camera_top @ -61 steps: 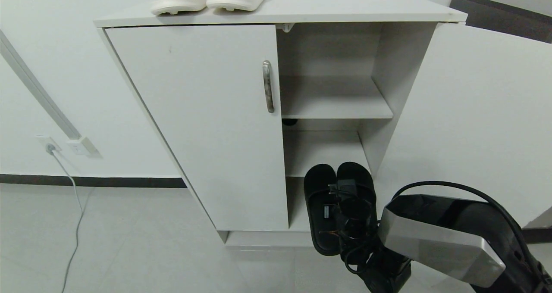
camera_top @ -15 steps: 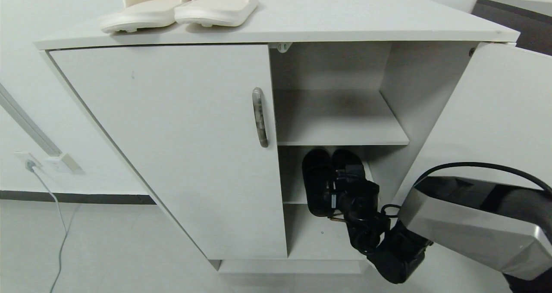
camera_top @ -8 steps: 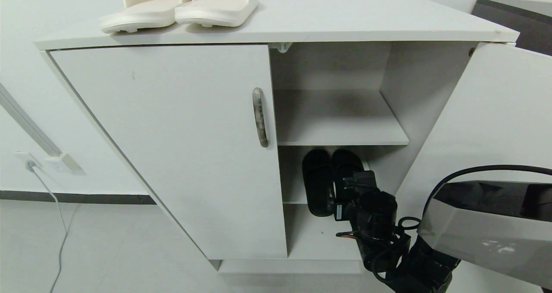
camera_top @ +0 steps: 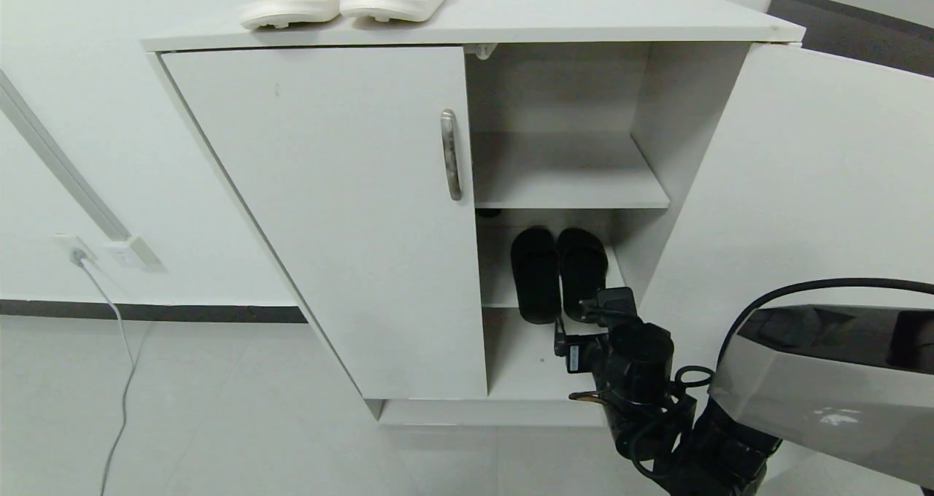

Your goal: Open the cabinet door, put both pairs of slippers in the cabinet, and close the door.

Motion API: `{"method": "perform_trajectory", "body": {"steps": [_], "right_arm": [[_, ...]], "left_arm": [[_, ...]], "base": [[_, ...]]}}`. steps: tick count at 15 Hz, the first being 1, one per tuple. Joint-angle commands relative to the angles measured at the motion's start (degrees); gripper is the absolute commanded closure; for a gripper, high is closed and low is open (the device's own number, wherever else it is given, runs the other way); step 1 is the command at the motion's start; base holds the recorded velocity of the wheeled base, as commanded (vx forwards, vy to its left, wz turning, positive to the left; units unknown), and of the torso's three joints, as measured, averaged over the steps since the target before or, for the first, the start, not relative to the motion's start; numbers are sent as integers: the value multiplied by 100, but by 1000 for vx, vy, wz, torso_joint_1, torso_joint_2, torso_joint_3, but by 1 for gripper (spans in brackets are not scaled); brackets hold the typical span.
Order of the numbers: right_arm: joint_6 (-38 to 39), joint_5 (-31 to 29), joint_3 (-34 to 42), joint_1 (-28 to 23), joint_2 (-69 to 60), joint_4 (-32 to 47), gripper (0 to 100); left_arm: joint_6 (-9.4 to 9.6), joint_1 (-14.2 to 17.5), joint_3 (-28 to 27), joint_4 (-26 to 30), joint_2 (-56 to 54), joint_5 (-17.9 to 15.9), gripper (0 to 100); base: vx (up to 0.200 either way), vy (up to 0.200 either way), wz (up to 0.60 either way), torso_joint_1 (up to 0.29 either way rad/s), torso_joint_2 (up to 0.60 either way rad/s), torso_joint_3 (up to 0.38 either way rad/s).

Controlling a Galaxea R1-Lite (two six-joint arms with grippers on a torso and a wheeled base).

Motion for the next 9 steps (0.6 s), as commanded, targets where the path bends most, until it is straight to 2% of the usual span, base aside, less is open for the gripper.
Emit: {"method": "perform_trajectory", "body": {"steps": [1,9], "right_arm": [[-11,8,-27,-4,-4,-4,0],[-222,8,-62,-66,-180,-4,0]], "left_arm": [[-5,0,1,0,7,-1,100],[-14,0,1,0,7,-19,100]], "base": [[0,0,0,0,0,0],[0,0,0,0,0,15]]}}
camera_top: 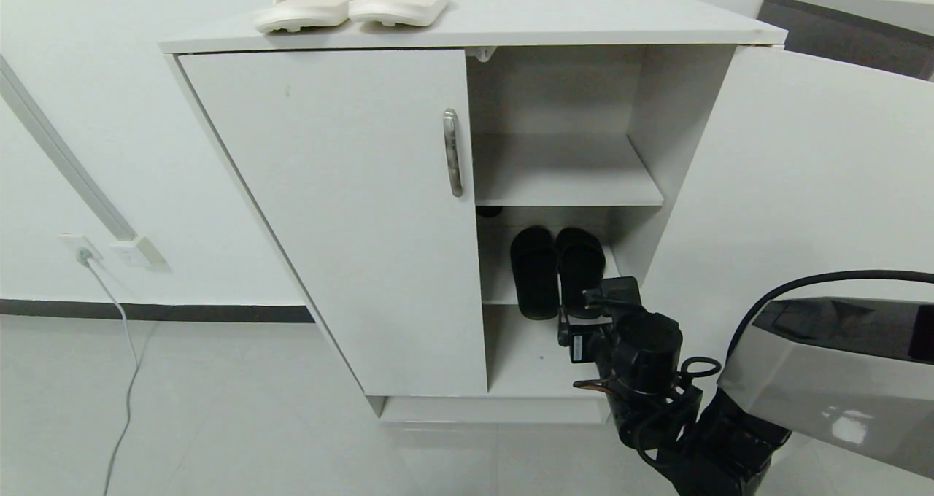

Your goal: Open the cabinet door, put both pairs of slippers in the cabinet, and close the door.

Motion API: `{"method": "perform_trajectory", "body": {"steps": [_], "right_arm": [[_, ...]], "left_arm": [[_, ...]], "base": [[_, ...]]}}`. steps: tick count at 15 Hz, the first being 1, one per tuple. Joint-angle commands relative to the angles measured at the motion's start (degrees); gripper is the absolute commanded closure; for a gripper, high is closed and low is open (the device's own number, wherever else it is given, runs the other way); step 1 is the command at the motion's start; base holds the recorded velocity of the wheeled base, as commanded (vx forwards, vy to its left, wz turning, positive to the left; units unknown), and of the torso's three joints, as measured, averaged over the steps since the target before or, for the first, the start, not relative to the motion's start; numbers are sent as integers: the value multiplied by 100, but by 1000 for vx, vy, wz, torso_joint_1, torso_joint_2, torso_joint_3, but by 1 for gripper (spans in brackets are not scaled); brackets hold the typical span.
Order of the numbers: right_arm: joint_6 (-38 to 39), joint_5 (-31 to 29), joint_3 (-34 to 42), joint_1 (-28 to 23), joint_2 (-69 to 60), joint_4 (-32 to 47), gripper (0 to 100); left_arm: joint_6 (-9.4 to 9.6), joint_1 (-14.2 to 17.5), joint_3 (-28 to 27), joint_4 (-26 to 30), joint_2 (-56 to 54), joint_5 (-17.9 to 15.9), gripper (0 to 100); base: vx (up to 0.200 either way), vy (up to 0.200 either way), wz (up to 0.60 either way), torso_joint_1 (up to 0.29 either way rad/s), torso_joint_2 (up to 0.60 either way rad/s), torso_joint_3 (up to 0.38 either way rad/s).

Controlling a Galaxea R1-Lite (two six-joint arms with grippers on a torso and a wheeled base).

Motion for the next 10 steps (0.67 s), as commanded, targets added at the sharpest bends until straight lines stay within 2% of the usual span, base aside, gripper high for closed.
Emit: {"method": "perform_trajectory", "body": {"steps": [1,7,10], "right_arm": [[-1,2,16,-16,-36,1,0],[-1,2,60,-95,-27,19,0],[-1,11,60,-95,8,45,0]], "left_arm": [[2,0,1,0,7,3,100],[2,0,1,0,7,12,100],[11,0,1,0,7,12,100]], "base": [[0,0,0,2,2,144],[0,0,0,1,-1,195],[0,0,0,4,1,100]]}}
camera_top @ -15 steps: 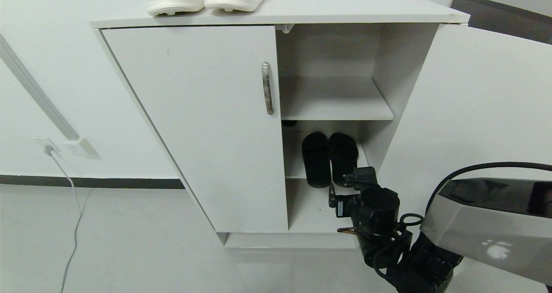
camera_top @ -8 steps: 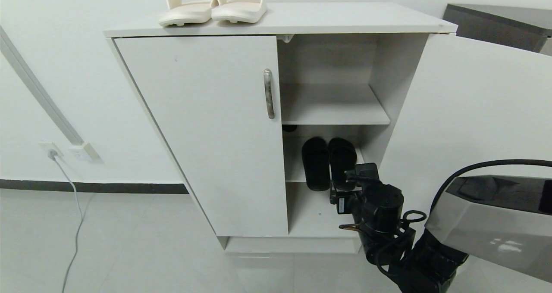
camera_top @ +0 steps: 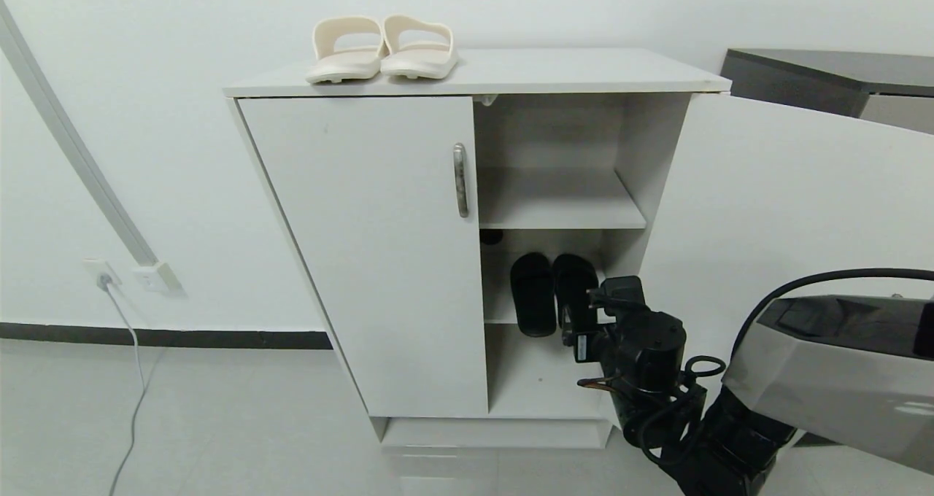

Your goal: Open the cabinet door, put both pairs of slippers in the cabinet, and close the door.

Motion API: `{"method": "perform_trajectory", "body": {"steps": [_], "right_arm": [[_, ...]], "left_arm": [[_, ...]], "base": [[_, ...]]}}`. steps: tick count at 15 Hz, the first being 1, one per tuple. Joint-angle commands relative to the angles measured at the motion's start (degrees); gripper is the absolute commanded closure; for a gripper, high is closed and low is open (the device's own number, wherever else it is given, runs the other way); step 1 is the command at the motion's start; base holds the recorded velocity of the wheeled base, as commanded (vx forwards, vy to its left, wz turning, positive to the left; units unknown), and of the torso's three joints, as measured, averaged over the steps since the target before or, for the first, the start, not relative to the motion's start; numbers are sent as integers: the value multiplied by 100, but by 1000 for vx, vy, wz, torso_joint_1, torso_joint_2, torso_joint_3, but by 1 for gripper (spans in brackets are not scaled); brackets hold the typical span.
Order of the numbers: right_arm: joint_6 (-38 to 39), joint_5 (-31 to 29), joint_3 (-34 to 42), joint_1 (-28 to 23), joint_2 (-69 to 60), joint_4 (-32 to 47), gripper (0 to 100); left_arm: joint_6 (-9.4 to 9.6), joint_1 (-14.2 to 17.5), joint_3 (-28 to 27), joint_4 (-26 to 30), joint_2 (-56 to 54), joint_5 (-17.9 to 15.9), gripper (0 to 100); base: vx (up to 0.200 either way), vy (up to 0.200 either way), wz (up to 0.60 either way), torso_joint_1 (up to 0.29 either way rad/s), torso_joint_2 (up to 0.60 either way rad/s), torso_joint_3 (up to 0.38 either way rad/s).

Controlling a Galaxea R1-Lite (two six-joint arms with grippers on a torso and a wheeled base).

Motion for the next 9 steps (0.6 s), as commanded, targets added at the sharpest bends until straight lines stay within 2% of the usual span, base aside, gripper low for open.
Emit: {"method": "perform_trajectory", "body": {"steps": [1,7,9], "right_arm": [[-1,0,10,3,37,-1,0],[-10,17,63,21,90,-36,0],[-10,17,81,39,90,-45,0]], "left_arm": [[-9,0,1,2,7,2,100],[-9,0,1,2,7,2,100],[-9,0,1,2,7,2,100]], "base": [[0,0,0,0,0,0],[0,0,0,0,0,0],[0,200,0,0,5,0]]}}
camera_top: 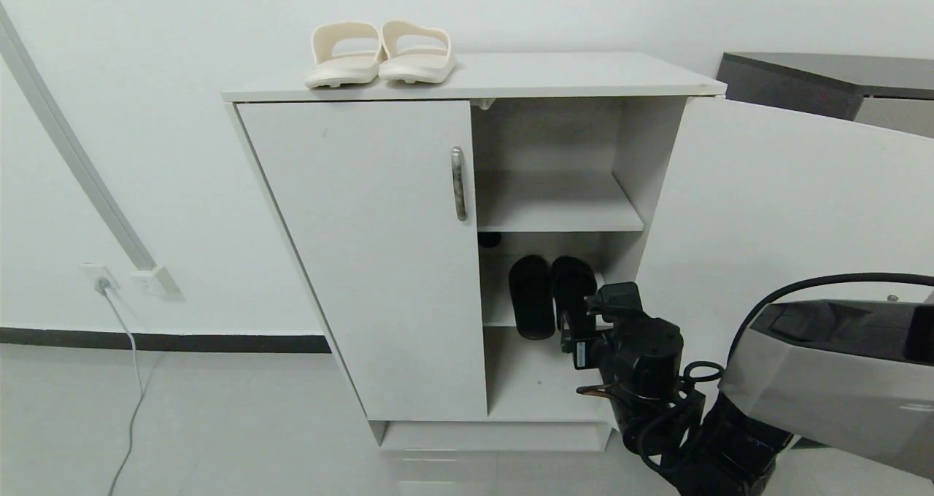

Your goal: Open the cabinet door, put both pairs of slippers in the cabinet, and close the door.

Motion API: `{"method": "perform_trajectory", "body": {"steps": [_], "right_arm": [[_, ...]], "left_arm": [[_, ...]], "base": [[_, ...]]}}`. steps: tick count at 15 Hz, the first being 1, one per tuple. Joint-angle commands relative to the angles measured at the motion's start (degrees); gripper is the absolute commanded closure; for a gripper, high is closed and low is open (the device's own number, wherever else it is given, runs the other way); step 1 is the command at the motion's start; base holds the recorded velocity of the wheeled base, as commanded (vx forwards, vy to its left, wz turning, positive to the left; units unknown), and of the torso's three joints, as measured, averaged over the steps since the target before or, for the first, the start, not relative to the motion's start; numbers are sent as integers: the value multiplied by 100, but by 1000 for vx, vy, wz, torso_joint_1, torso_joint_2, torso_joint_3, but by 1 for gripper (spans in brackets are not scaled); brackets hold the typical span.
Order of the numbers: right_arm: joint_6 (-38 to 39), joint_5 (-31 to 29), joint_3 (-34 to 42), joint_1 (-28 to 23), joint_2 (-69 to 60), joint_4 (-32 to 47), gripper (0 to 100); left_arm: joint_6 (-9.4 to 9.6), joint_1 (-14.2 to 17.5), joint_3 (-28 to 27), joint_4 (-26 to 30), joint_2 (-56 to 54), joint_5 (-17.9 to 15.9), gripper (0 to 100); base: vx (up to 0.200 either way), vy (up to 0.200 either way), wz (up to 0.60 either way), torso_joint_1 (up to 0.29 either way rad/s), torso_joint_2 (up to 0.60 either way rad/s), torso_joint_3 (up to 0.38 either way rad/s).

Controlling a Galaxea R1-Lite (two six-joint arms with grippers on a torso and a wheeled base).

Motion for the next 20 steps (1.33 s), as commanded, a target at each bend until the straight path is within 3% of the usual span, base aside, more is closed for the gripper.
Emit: {"method": "perform_trajectory", "body": {"steps": [1,17,20], "right_arm": [[-4,1,2,9,33,1,0],[-118,63,177,45,85,-245,0],[-162,204,212,45,85,-359,0]], "left_arm": [[6,0,1,2,7,1,100],[-12,0,1,2,7,10,100],[-30,0,1,2,7,10,100]], "base": [[0,200,0,7,2,7],[0,200,0,4,3,3],[0,0,0,0,0,0]]}}
